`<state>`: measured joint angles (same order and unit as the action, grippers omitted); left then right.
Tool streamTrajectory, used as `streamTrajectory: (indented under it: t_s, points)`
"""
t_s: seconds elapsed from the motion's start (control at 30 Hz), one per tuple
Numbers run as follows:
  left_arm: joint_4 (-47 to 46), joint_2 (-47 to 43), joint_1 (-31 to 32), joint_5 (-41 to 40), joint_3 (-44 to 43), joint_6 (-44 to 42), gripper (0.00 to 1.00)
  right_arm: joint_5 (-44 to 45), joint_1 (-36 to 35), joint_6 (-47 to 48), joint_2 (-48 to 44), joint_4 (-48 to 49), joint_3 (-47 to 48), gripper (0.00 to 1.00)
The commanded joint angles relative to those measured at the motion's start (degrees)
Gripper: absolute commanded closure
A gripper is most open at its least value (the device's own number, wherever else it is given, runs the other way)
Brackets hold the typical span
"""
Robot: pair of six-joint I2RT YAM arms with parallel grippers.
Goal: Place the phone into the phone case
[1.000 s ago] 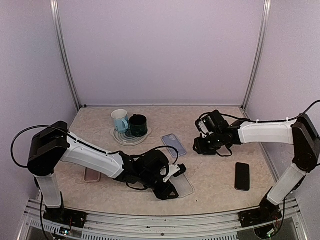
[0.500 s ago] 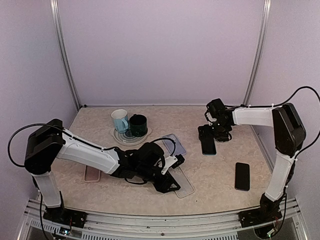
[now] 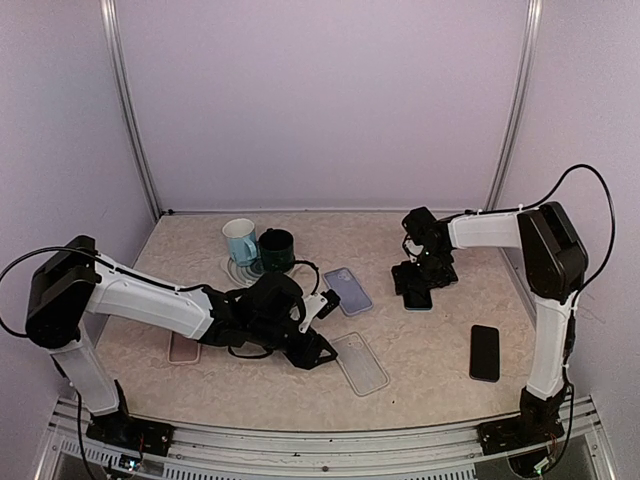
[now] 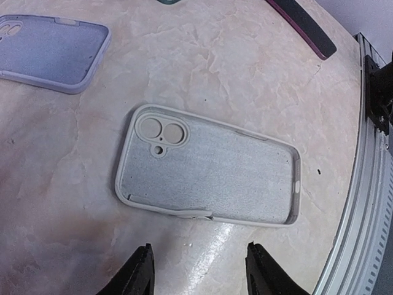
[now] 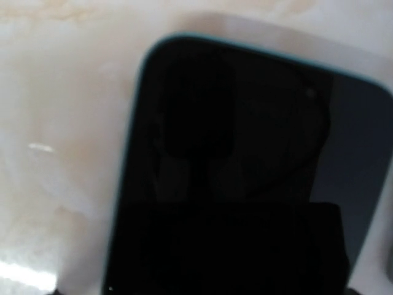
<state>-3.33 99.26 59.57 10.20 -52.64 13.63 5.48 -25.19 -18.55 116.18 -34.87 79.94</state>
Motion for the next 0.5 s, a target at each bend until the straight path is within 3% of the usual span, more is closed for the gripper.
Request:
streamTrajectory:
  t_s: [0.0,0.13,0.47]
  points:
    - [0.99,-0.77,0.20,-1.03,0.28,-0.62,0.49,-3.02,0.30,1.46,3.07,-4.48,1.48,0.06]
    - [1.80,-0.48,0.01,-1.70,-0.17,-1.21,0.49,-5.38,0.32,2.91,2.09,-4.18,0.59,0.14]
    - [2.95,-0.66,-0.23,-2.37,-0.14,-1.64,0.49,-7.80,-0.68,5.08,-2.52,-6.66,-6.05,0.23]
